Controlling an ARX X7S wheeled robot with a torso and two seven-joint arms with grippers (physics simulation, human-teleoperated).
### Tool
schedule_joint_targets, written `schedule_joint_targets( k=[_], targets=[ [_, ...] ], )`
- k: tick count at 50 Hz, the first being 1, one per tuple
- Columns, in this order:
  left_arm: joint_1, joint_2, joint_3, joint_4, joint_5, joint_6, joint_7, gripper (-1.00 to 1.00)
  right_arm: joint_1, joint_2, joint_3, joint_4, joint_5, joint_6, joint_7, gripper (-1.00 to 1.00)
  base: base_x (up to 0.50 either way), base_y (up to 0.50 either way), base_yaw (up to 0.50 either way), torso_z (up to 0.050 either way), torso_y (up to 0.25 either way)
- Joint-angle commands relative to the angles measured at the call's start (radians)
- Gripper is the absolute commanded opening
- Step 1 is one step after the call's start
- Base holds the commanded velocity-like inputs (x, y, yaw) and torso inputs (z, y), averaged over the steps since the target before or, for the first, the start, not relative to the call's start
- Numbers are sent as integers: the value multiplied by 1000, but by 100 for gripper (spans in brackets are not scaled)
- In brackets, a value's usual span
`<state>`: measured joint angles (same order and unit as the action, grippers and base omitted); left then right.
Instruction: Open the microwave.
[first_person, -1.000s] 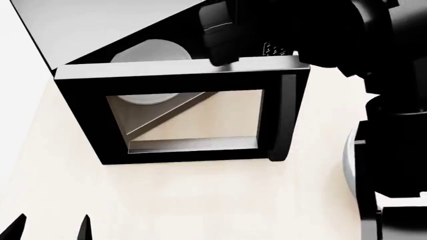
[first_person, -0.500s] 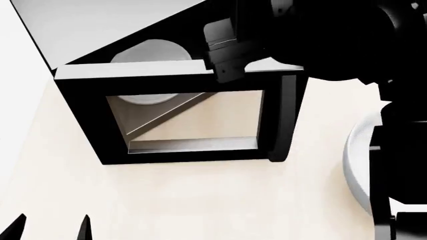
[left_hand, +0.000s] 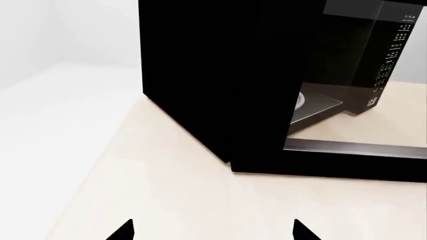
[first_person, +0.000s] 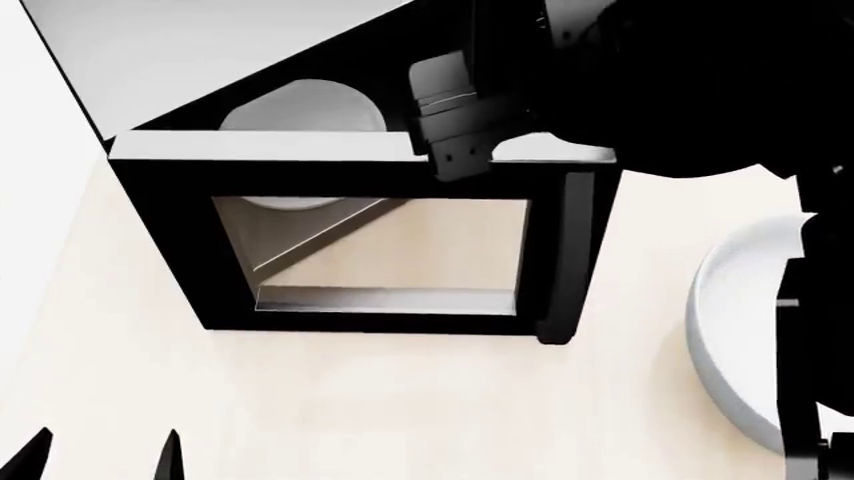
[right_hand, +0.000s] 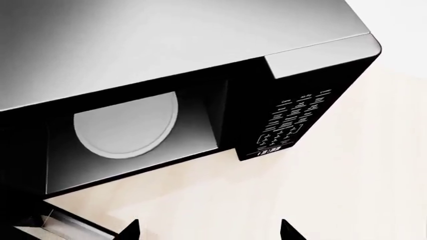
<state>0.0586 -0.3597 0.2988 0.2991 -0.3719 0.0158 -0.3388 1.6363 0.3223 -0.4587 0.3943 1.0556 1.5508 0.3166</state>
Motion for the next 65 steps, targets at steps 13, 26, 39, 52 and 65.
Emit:
schedule_joint_targets(
  k=[13,26,39,52,65],
  targets=[
    [4,-7,4,13,-6,0,-6,100,7,60,-97,0,296,2,204,100,0,0,0,0,0],
    [8,-11,5,22,-11,1,-9,100,58,74,-155,25,436,4,289,100,0,0,0,0,0],
    [6,-14,7,24,-14,1,-11,100,77,101,-217,11,581,-8,375,100,0,0,0,0,0],
    [6,-17,7,25,-17,2,-15,100,94,119,-267,3,647,-27,399,100,0,0,0,0,0],
    [7,-20,9,26,-17,5,-19,100,84,129,-289,-10,748,-45,441,100,0,0,0,0,0]
  ],
)
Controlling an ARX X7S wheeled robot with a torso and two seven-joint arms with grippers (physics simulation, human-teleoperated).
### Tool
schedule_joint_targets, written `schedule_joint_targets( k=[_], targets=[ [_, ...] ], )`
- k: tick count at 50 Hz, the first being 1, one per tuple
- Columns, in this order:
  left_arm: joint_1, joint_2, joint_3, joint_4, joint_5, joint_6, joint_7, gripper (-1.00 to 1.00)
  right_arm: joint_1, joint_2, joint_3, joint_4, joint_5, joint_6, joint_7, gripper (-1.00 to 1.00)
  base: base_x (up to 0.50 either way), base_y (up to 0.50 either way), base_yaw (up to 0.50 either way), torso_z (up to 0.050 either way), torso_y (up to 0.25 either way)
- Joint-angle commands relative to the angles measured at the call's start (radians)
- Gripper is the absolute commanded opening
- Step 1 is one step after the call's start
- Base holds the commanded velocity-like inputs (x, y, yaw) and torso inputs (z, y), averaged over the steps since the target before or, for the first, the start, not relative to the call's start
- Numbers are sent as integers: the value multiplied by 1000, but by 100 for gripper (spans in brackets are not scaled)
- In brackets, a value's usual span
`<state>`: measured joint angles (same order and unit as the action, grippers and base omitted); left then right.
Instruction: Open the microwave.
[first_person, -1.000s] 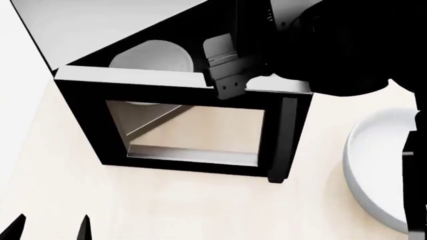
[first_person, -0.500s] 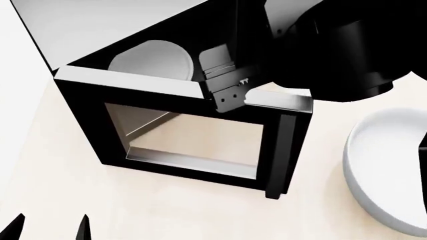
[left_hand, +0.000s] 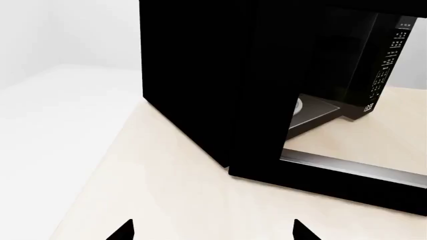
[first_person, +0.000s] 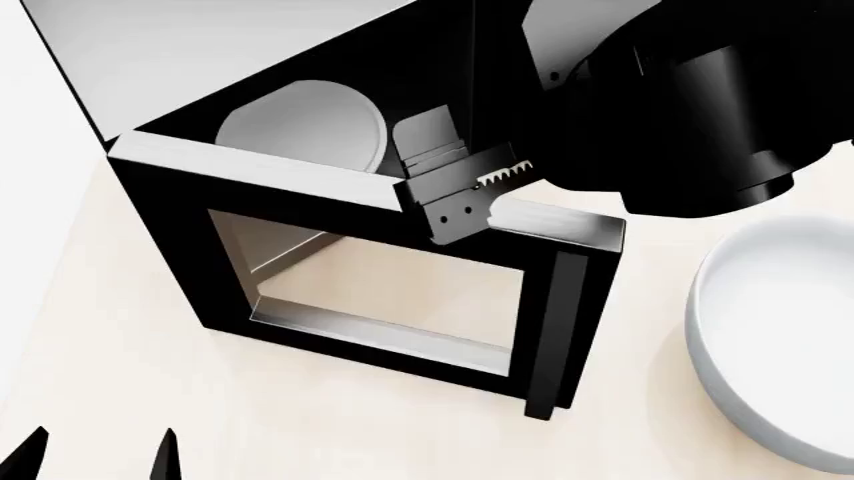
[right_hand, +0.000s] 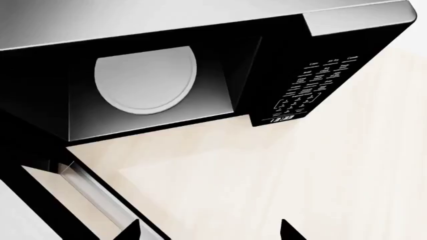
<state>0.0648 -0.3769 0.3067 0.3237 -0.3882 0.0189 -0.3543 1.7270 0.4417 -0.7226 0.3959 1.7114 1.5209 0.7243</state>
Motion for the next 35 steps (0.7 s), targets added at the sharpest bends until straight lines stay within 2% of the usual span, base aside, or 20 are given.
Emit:
schedule_joint_targets(
  k=[1,35],
  targets=[
    [1,-2,2,2,0,1,-3,100,-8,13,-26,-14,101,-16,37,100,0,0,0,0,0],
    [-3,-6,11,-4,0,5,-9,100,-45,45,-91,-91,211,-49,47,100,0,0,0,0,-1]
  ],
)
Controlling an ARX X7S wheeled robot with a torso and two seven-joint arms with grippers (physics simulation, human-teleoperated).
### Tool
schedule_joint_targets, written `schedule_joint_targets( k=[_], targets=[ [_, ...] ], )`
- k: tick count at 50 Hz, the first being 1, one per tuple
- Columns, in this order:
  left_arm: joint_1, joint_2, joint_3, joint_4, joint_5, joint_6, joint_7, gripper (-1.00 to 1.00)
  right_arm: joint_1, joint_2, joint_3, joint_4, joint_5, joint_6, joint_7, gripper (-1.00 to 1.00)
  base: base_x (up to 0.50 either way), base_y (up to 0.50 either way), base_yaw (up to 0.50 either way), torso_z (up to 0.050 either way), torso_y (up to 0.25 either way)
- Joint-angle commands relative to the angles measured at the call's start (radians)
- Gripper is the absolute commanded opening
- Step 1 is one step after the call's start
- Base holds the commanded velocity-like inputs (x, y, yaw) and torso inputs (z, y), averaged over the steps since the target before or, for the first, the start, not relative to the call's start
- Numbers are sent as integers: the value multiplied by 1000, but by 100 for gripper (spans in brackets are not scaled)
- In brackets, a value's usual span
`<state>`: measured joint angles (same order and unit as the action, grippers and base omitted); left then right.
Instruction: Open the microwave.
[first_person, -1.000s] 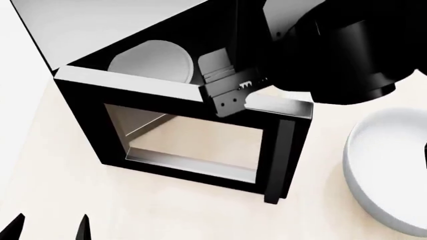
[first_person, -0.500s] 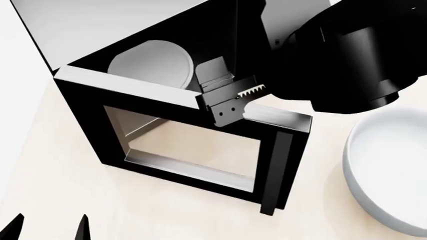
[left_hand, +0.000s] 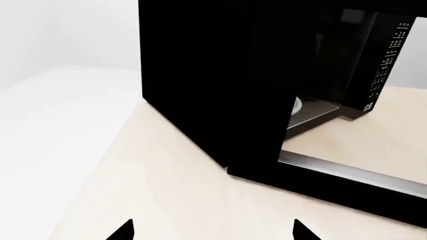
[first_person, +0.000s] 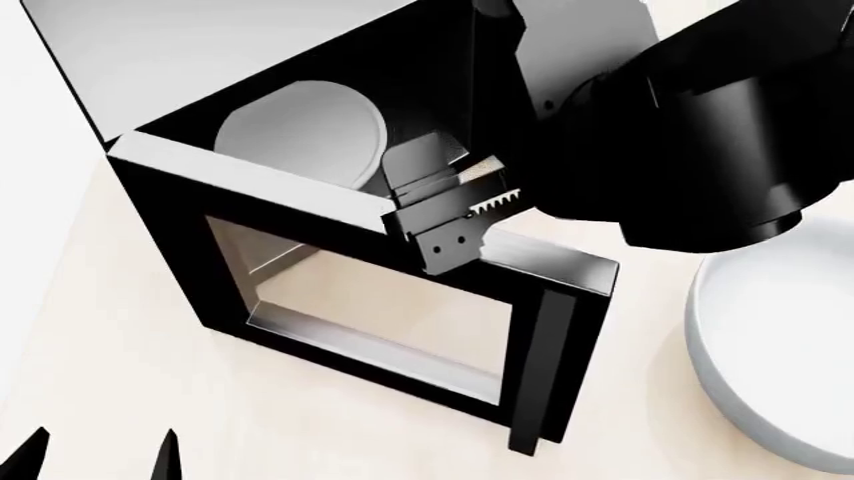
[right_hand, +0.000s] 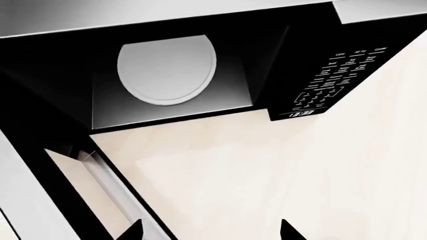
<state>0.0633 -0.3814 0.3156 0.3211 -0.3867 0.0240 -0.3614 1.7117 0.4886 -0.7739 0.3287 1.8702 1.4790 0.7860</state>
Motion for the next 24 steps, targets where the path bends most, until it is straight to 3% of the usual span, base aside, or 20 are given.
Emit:
schedule_joint_targets(
  k=[1,24],
  targets=[
    [-2,-2,2,-1,-2,0,-2,100,-29,-2,-41,-25,60,-7,-14,100,0,0,0,0,0],
    [-1,-6,7,2,-4,3,-5,100,-32,16,-70,-66,152,-34,5,100,0,0,0,0,-2]
  ],
)
